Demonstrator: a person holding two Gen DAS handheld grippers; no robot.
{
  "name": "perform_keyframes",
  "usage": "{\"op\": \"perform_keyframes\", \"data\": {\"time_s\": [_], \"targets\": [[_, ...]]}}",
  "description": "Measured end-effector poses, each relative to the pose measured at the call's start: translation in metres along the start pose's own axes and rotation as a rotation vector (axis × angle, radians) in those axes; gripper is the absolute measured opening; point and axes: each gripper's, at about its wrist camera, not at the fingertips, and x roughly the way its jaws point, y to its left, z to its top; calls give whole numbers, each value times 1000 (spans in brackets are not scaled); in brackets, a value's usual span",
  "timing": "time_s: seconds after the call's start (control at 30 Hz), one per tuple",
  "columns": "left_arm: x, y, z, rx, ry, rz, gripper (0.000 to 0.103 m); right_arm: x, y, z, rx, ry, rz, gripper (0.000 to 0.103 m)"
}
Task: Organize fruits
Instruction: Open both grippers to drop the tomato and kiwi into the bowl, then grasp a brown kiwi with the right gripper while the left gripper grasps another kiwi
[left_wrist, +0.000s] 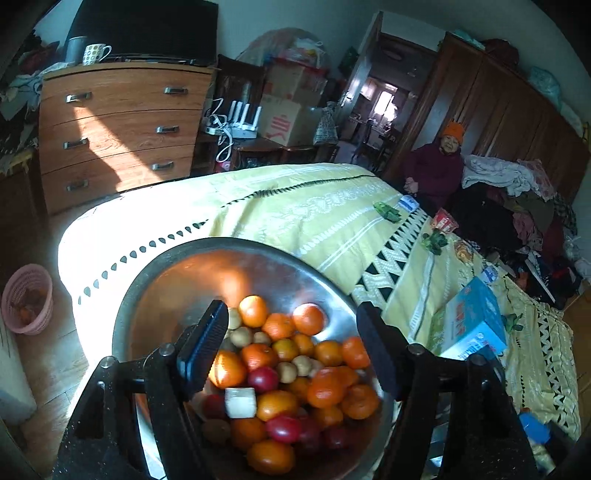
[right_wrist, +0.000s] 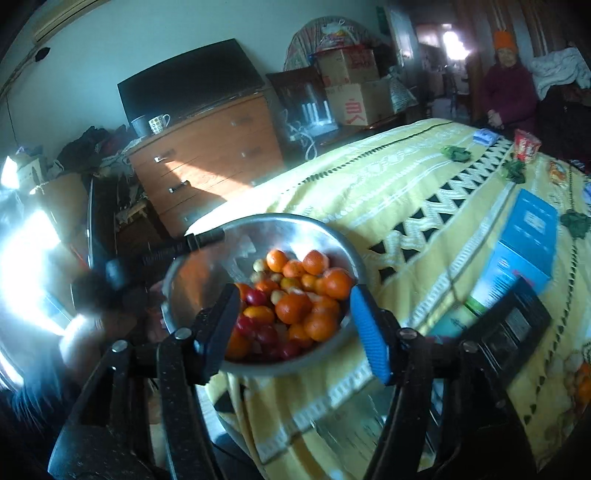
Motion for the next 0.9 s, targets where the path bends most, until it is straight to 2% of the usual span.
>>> {"op": "perform_keyframes", "data": {"time_s": [0.13,0.23,0.3,0.4,0.5,0.6,0.77,0.9], "targets": [[-13,-85,-19,129,-6,-176,73,-41,-54,-90,107,86,-182,68],[-24,-160,-48,259,25,-327,73,-72,-114,-154,260,176,-326,67],[-28,-206,-75,349,68,-420,73,-98,-150,-177,348,173,-413,65],[-25,-260,-120,460,150,-494,73,-133,-202,-189,449,127,-515,56],[-13,-292,-158,505,248,-517,73,-144,-239,-181,479,88,-565,50],[-1,-305,-185,527,318,-513,73,-125,-262,-176,451,115,-554,49],[11,-316,-212,569,377,-496,73,-93,-281,-202,428,214,-505,47],[22,-324,-225,593,408,-493,73,-100,-280,-221,447,195,-499,37]]}}
